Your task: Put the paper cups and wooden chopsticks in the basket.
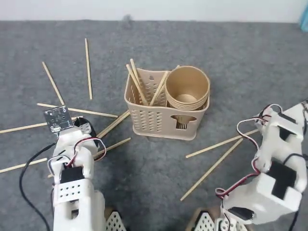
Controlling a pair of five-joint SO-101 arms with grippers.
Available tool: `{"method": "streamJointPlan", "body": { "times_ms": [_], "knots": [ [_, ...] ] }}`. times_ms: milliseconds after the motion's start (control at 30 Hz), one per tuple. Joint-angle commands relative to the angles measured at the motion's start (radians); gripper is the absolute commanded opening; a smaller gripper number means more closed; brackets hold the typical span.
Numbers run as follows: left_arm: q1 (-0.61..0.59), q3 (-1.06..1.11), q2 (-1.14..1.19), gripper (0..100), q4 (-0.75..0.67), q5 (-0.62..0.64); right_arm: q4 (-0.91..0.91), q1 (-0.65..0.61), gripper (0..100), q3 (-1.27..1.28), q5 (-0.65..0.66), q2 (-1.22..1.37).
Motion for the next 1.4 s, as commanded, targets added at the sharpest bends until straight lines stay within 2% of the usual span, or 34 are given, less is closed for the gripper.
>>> {"method": "streamJointPlan", "body": {
  "times_ms": [0, 100, 167, 400, 600, 800, 1067, 1267, 1367],
  "knots": [
    [0.002, -0.004, -0.017, 1, -0.032, -0.008, 0.004, -0.015, 10.4, -0.054, -0.003, 0.048],
    [0.002, -0.004, -0.017, 1, -0.032, -0.008, 0.004, -0.016, 0.0, -0.054, 0.0, 0.048],
    [0.002, -0.004, -0.017, 1, -0.032, -0.008, 0.025, -0.016, 3.5, -0.054, 0.0, 0.048],
    [0.002, -0.004, -0.017, 1, -0.032, -0.008, 0.242, -0.01, 0.6, -0.157, 0.002, 0.048],
    [0.002, -0.004, -0.017, 1, -0.032, -0.008, 0.443, 0.01, 0.6, -0.23, 0.129, -0.028],
    [0.0, -0.004, -0.017, 1, -0.032, -0.008, 0.535, 0.088, 0.6, -0.227, 0.196, -0.226],
    [-0.005, -0.004, -0.017, 1, -0.032, -0.008, 0.581, 0.147, 0.6, -0.224, 0.232, -0.32],
    [-0.006, -0.004, -0.017, 1, -0.032, -0.008, 0.572, 0.045, 0.7, -0.186, 0.215, -0.229],
    [-0.006, -0.004, -0.017, 1, -0.032, -0.008, 0.549, 0.016, 0.7, -0.192, 0.124, -0.168]
  ]
}}
